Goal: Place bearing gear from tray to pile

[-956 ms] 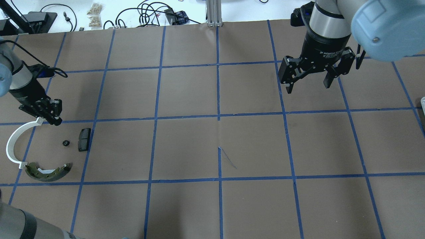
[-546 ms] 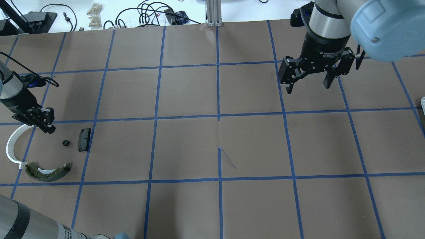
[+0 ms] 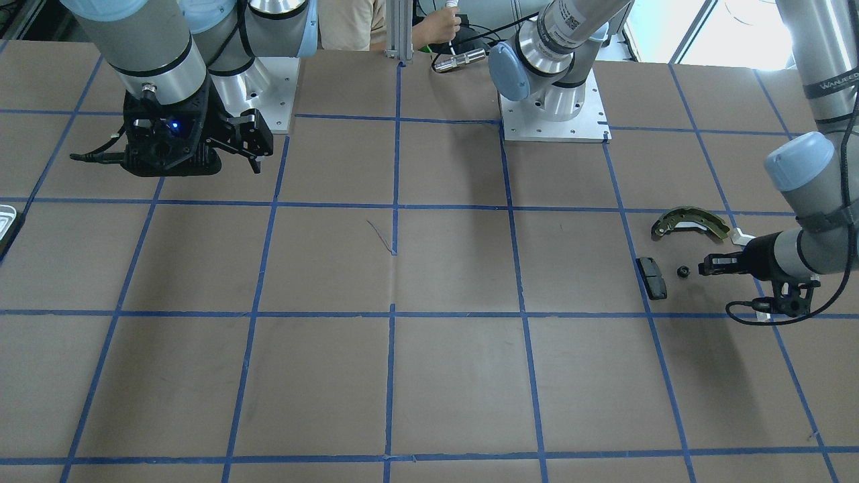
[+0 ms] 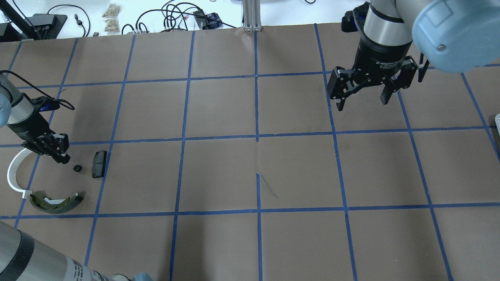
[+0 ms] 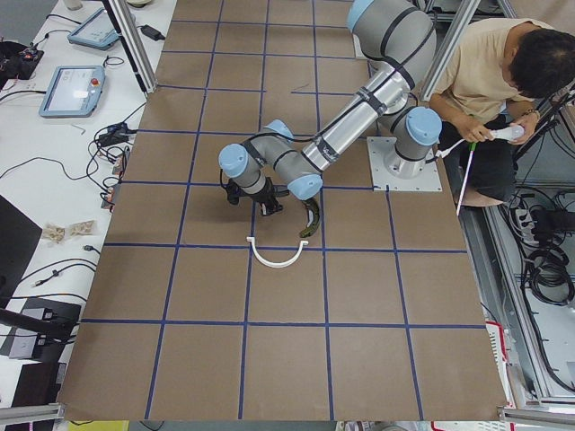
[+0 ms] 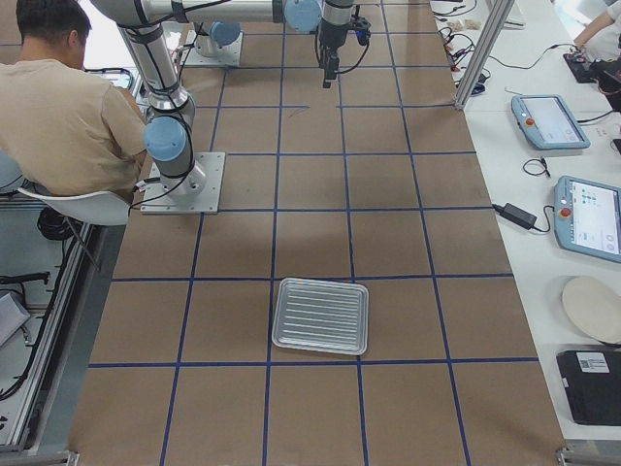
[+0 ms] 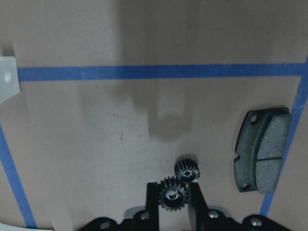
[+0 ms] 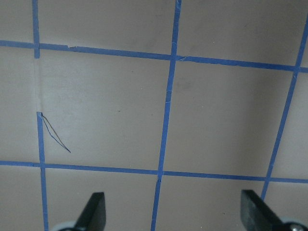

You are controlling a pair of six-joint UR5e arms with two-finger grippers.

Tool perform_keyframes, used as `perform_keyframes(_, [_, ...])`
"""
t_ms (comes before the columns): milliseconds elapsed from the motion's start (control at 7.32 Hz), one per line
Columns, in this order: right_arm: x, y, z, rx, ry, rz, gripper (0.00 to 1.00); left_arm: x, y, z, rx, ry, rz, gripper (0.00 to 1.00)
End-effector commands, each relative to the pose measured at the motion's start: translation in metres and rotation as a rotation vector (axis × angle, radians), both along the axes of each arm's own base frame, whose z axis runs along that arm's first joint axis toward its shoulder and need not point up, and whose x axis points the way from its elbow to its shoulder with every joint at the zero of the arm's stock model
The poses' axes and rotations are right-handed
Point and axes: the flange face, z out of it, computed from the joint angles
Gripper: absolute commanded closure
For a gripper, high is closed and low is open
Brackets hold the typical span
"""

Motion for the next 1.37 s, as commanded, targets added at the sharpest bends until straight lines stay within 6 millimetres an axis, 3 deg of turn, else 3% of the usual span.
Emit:
perform_keyframes(0, [0.000,0.000,0.000,0.000,-0.001,-0.001,0.00,0.008,0.003,-0.011,-0.006,-0.006,0.009,1.00])
perform_keyframes(546, [0.000,-0.002,-0.003,0.006,0.000,0.006,0.00,0.002,0.007,-0.020,0.004,0.000,0.013,1.00])
perform_keyframes(683, [0.000,-0.002,-0.003,0.005,0.000,0.019,0.00,0.002,0.007,-0.020,0.005,0.002,0.010,0.70])
perform_keyframes(820, [0.000,-0.002,-0.003,0.005,-0.001,0.017,0.00,0.002,0.006,-0.019,0.003,-0.001,0.010,0.11])
perform_keyframes(956, [0.000,-0.002,-0.004,0.008,-0.001,0.020,0.00,0.002,0.005,-0.018,0.002,-0.004,0.008,0.00])
perform_keyframes(1230, [-0.002,-0.003,-0.005,0.010,0.007,0.024,0.00,0.000,-0.001,-0.006,-0.018,-0.020,0.004,0.00])
